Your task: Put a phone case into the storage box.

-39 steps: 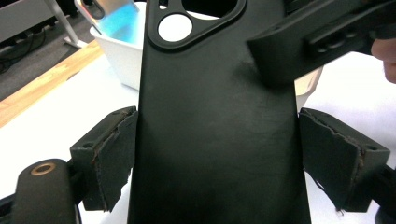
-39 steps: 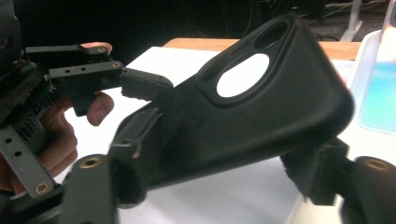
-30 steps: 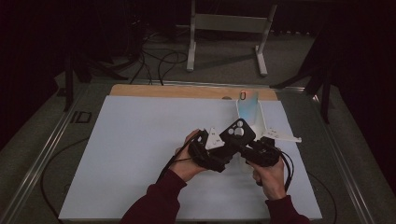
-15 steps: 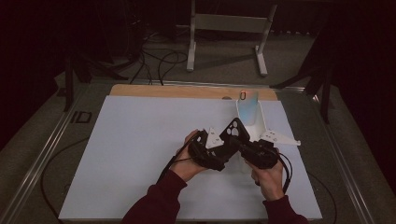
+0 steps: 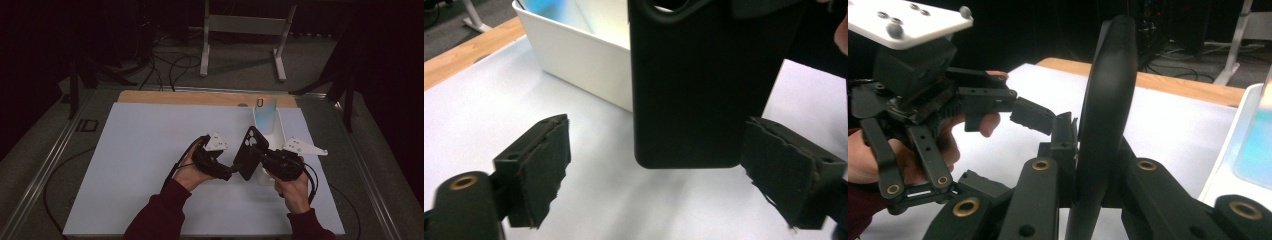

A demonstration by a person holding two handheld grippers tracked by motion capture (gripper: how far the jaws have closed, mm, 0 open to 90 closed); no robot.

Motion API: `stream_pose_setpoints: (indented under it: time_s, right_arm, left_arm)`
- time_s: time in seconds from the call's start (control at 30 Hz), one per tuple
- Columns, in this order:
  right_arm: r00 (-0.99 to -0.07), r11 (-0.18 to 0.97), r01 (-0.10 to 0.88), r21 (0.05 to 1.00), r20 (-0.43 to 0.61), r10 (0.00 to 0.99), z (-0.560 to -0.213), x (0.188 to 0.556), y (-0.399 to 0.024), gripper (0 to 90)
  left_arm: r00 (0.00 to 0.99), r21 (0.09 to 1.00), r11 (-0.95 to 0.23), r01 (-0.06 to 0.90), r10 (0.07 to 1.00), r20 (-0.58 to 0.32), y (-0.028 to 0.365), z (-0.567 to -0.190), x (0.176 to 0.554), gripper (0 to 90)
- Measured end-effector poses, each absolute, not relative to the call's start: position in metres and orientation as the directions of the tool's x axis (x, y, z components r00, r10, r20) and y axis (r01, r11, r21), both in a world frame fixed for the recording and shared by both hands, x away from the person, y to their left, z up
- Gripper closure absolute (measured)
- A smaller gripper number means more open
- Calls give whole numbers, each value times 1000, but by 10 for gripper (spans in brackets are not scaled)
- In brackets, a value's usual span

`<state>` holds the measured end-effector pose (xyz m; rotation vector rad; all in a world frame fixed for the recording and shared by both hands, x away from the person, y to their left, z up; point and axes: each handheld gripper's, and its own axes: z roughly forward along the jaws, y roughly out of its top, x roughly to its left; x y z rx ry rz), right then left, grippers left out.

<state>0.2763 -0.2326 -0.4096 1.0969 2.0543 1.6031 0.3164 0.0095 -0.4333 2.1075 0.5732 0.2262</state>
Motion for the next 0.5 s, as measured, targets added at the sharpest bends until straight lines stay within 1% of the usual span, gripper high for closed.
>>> stream_pose_setpoints:
  time_s: [0.13, 0.37, 0.5]
  right_arm:
    - [-675, 69, 365, 928, 213, 706, -406, 275, -235, 817]
    - [-722, 56, 348, 936, 229, 653, -400, 272, -236, 817]
    - [-760, 45, 337, 940, 244, 602, -396, 270, -236, 817]
  left_arm:
    - [878, 819, -481, 312, 475, -56, 10, -434, 316, 105]
    - [904, 829, -477, 294, 420, -79, 7, -434, 314, 50]
    - [917, 833, -474, 286, 387, -95, 7, -435, 314, 37]
